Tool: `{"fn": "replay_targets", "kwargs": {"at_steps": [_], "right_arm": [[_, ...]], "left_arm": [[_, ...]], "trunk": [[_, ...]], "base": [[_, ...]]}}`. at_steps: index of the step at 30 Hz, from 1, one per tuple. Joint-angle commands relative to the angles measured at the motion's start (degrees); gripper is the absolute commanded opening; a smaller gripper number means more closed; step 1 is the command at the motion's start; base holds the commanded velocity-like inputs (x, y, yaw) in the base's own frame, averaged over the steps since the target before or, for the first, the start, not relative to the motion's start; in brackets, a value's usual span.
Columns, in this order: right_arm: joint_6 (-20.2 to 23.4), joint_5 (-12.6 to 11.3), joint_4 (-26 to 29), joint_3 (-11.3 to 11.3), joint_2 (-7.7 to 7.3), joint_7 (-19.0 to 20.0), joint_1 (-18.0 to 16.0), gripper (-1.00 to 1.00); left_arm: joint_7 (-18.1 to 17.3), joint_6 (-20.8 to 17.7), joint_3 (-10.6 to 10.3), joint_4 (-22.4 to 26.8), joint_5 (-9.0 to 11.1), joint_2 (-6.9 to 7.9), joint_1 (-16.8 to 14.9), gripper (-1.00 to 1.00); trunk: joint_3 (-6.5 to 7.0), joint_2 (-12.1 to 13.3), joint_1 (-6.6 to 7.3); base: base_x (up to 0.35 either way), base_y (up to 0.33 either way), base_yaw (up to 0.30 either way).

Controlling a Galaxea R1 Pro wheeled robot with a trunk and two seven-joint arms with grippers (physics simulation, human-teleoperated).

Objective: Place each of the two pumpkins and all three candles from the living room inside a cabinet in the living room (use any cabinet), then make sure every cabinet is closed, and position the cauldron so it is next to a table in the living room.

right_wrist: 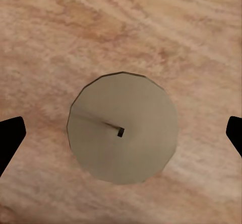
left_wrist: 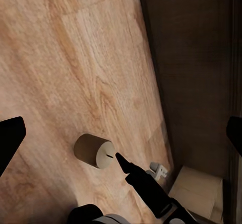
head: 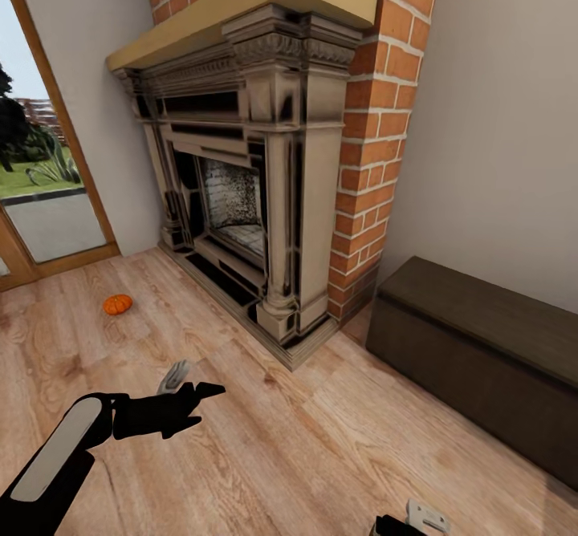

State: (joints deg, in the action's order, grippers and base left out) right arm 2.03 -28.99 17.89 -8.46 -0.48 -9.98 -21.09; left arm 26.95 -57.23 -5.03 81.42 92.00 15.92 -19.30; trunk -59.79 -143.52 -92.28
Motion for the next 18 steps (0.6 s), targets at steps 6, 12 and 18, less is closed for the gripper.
{"fn": "replay_targets", "kwargs": {"at_steps": [6,12,18], "right_arm": [[0.0,-0.4,0.1,-0.6,-0.05,-0.4,0.0,1.0],[-0.1,-0.4,0.1,-0.6,-0.05,-0.4,0.0,1.0],[-0.2,-0.4,0.1,-0.6,-0.05,-0.4,0.0,1.0]], "left_arm": [[0.5,0.0,-0.1,0.1,0.9,0.11,0.0,1.0],[0.5,0.0,-0.1,0.1,0.9,0.08,0.0,1.0],[0.5,0.0,-0.1,0.1,0.9,0.15,0.0,1.0]], "trunk": [[-0.05,0.0,0.01],[-0.05,0.0,0.01],[-0.72,-0.1,-0.06]], "base": [[0.009,0.0,0.0],[0.005,0.0,0.0],[0.0,0.0,0.0]]}}
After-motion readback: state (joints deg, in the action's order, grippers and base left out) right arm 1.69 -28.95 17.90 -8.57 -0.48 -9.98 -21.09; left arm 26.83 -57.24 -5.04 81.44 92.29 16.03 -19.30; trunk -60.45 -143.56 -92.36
